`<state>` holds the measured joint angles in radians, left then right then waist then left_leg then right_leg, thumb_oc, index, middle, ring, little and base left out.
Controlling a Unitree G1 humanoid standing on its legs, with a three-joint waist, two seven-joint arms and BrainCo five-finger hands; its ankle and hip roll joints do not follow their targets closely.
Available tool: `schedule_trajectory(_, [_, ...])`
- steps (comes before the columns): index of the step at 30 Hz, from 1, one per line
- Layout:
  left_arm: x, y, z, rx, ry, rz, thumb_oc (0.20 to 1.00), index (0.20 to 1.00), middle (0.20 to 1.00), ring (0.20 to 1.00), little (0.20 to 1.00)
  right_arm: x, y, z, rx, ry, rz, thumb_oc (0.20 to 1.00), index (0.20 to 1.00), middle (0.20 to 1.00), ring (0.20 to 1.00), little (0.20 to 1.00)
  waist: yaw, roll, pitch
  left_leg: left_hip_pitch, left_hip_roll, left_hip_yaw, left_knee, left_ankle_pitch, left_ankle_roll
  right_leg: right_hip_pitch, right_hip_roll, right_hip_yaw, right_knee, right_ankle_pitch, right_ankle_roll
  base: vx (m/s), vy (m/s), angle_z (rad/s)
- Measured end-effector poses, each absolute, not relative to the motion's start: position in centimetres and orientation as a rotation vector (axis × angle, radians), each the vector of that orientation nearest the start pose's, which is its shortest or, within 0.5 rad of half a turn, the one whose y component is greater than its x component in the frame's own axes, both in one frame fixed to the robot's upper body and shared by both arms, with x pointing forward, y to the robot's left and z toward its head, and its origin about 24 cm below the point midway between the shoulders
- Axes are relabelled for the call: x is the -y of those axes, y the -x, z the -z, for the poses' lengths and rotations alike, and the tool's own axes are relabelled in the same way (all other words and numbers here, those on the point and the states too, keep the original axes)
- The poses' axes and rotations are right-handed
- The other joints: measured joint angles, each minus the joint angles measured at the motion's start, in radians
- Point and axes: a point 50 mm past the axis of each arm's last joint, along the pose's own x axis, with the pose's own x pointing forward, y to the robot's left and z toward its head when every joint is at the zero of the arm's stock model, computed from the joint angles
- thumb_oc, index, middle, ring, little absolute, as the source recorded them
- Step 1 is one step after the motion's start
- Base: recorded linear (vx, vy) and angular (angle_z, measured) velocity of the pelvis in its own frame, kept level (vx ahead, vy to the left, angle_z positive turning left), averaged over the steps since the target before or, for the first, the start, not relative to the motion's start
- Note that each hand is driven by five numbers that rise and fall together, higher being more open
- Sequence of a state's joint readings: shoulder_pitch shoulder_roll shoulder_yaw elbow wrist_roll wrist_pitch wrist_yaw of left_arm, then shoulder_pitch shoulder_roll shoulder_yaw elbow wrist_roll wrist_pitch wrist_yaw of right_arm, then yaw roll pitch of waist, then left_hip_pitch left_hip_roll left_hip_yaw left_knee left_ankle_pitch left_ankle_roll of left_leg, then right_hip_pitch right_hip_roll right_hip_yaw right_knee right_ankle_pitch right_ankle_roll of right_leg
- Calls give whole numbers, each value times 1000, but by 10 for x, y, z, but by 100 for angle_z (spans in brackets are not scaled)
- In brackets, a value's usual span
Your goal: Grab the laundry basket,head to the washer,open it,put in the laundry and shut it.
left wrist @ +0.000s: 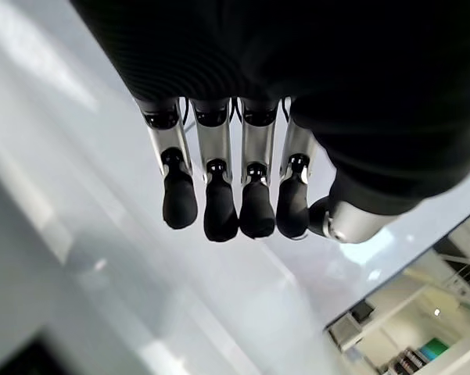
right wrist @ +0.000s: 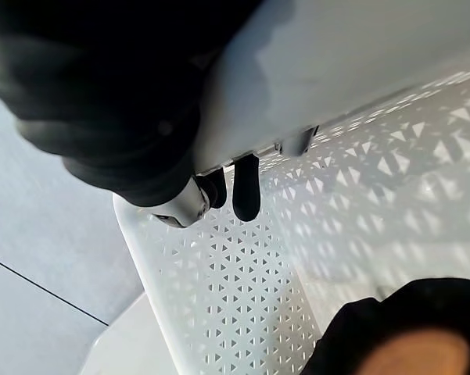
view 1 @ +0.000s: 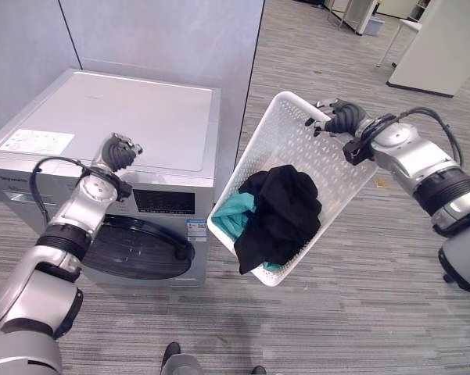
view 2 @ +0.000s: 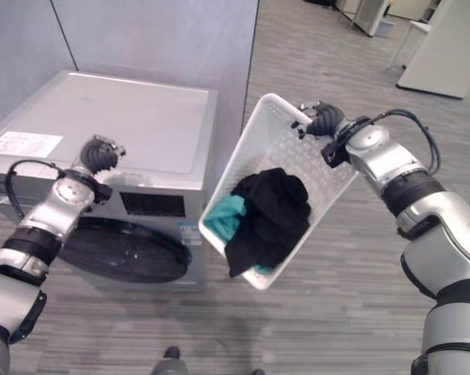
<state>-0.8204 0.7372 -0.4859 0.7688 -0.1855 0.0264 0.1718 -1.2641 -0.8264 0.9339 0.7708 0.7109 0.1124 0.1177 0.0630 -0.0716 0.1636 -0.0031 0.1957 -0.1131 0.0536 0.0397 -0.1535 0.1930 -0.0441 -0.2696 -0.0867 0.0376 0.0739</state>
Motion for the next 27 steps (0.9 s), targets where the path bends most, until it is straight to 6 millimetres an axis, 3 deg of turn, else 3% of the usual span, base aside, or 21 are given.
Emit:
schedule_trajectory(4, [-256, -379, -143, -23, -728, -144, 200, 200, 200, 200, 200, 232, -407, -252, 21, 541, -35, 200, 200, 200, 200, 200, -7, 0, -1, -19, 11, -36, -8, 14, -13, -2, 20, -31, 0, -6, -10, 5, -160, 25])
schedule_trajectory(8, [-257, -379, -143, -24, -729, -147, 200, 200, 200, 200, 200, 250, -406, -284, 93, 471, 103, 200, 200, 200, 200, 200, 1, 0, -1, -18, 25, -47, -23, 24, -21, 0, 36, -40, 0, -12, -19, 6, -170, 8])
schedule_trajectory(9, [-258, -378, -144, -24, -732, -150, 200, 200, 200, 200, 200, 254, -404, -303, 134, 442, 136, 200, 200, 200, 200, 200, 7, 0, -1, -18, 34, -48, -24, 25, -23, 1, 45, -40, 0, -13, -22, 5, -168, 1])
schedule_trajectory(13, [-263, -377, -144, -29, -740, -159, 200, 200, 200, 200, 200, 254, -403, -319, 180, 417, 151, 200, 200, 200, 200, 200, 4, 0, -2, -15, 48, -46, -26, 29, -29, 3, 59, -40, 0, -14, -28, 6, -126, -1])
schedule_trajectory(23, [-268, -372, -138, -46, -745, -157, 200, 200, 200, 200, 200, 243, -409, -313, 162, 381, 138, 200, 200, 200, 200, 200, 41, -2, -6, -35, 85, -44, 35, 32, -33, 9, 96, -26, 0, -21, -59, 18, -60, -3])
schedule_trajectory(27, [-266, -372, -135, -57, -757, -146, 200, 200, 200, 200, 200, 246, -411, -315, 148, 370, 173, 200, 200, 200, 200, 200, 40, -1, -7, -55, 86, -37, 15, 32, -35, 5, 89, -63, 0, -27, -64, 52, 107, 24])
